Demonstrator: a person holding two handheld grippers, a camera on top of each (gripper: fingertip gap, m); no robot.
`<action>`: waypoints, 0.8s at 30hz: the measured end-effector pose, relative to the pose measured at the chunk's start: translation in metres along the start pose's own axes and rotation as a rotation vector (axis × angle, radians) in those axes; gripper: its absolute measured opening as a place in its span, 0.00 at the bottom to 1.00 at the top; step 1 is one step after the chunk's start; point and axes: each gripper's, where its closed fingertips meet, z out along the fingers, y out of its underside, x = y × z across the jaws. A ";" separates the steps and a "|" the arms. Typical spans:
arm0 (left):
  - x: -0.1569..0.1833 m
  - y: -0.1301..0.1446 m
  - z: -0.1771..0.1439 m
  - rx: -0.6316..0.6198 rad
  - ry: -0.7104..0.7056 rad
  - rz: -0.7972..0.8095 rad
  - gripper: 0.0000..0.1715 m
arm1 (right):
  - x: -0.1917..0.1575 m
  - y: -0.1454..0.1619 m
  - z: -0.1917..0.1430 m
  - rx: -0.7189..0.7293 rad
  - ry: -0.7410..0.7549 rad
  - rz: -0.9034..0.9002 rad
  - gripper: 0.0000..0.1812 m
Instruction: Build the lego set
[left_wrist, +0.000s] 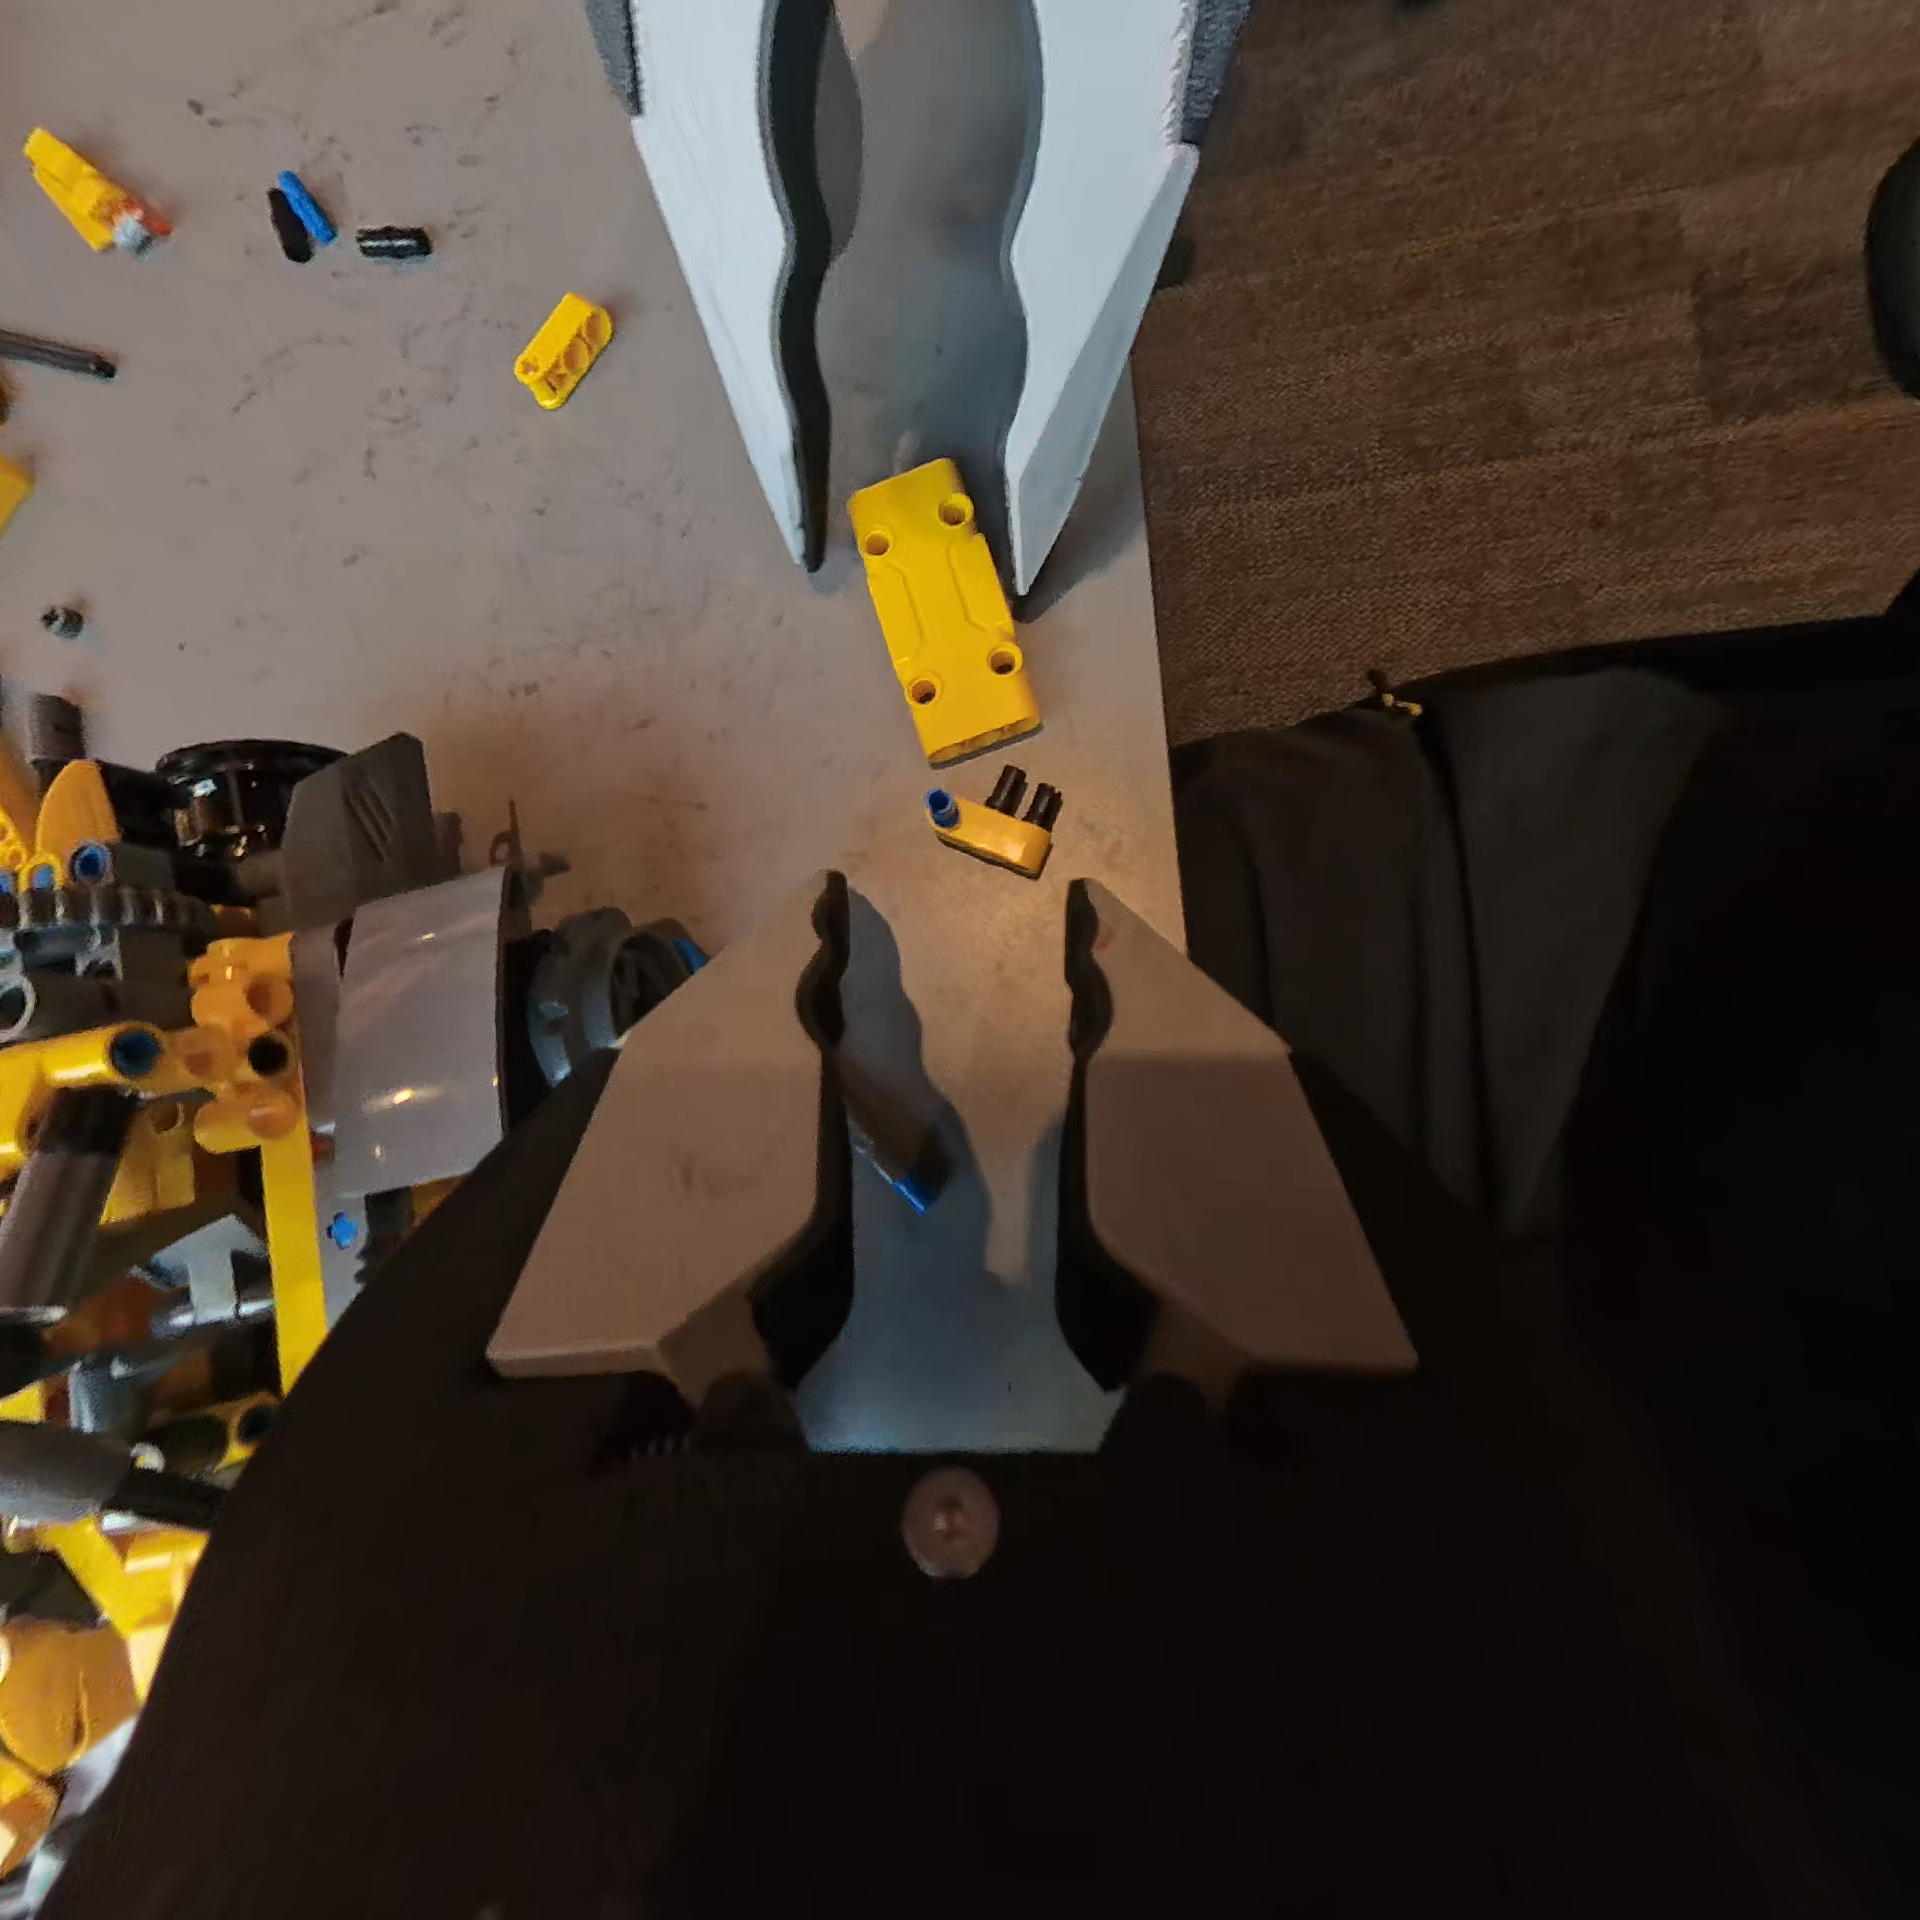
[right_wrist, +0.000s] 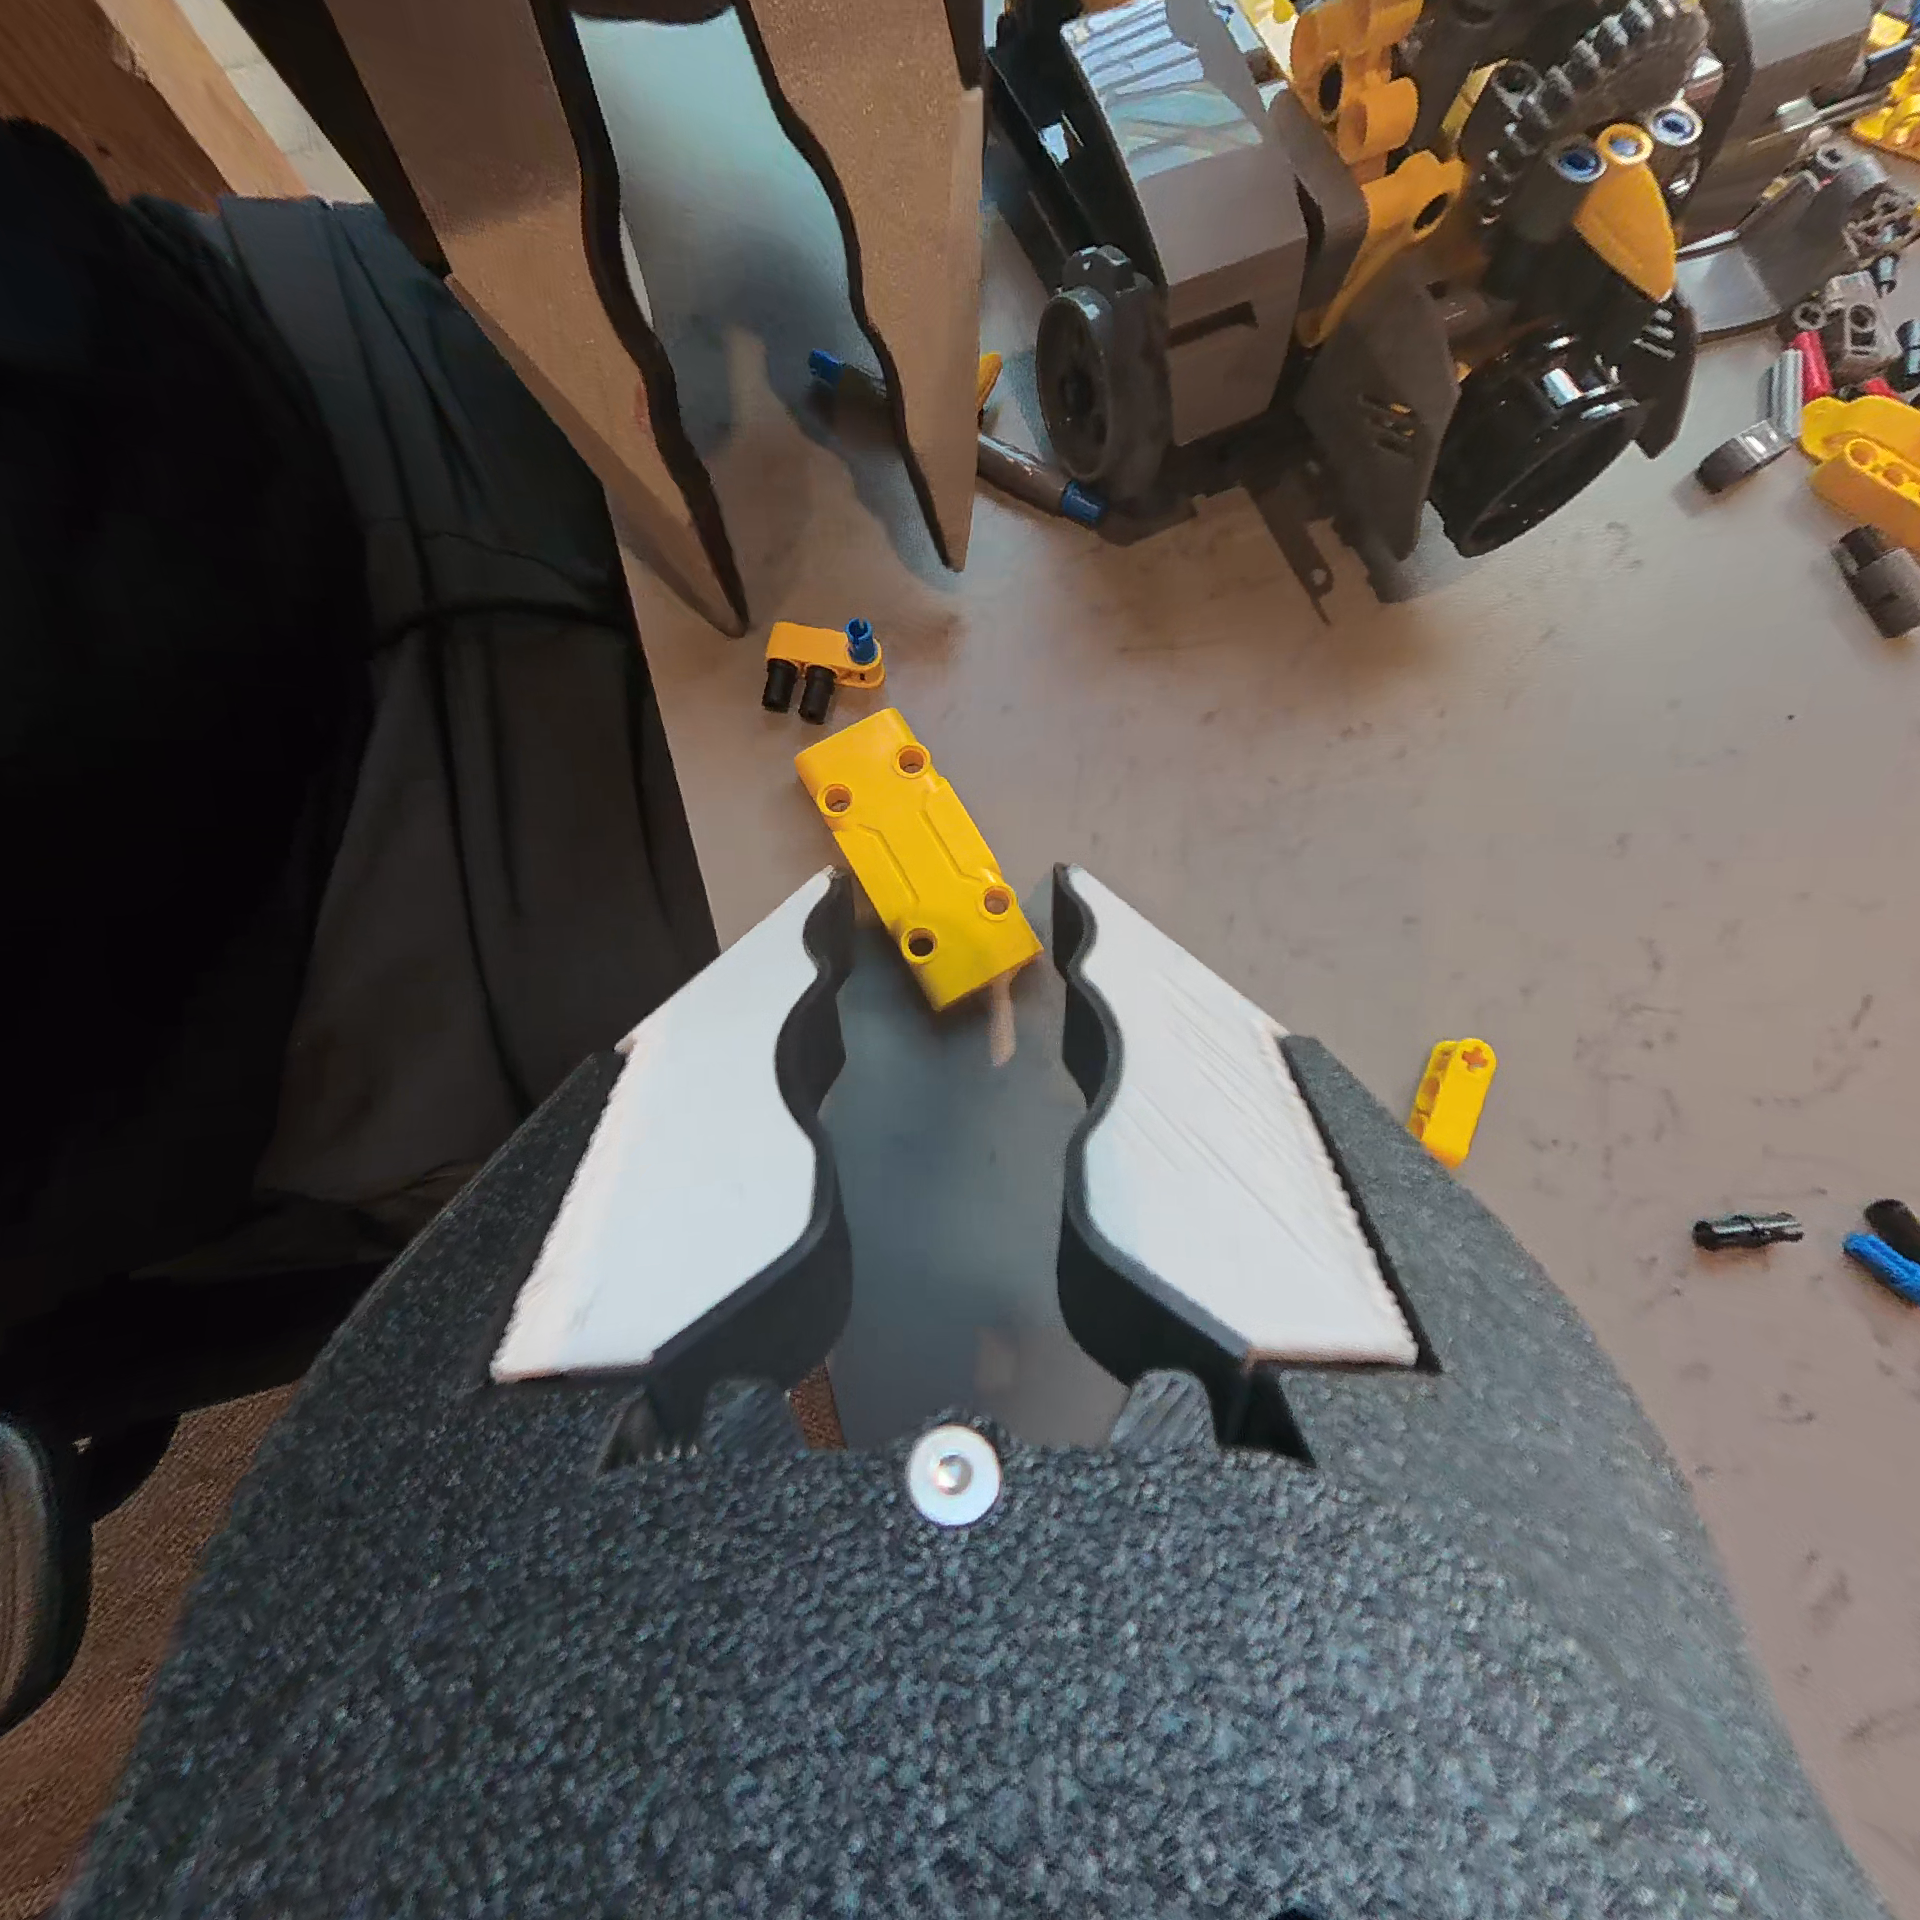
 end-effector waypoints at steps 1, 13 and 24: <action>0.002 -0.002 0.001 0.005 0.021 0.004 0.23 | 0.000 -0.002 0.000 0.016 -0.004 0.000 0.21; 0.009 -0.011 0.011 -0.002 0.136 0.006 0.19 | -0.006 -0.004 0.008 0.011 -0.047 -0.011 0.18; 0.014 -0.015 0.014 0.035 0.151 -0.075 0.13 | -0.007 -0.004 0.009 0.010 -0.054 0.005 0.17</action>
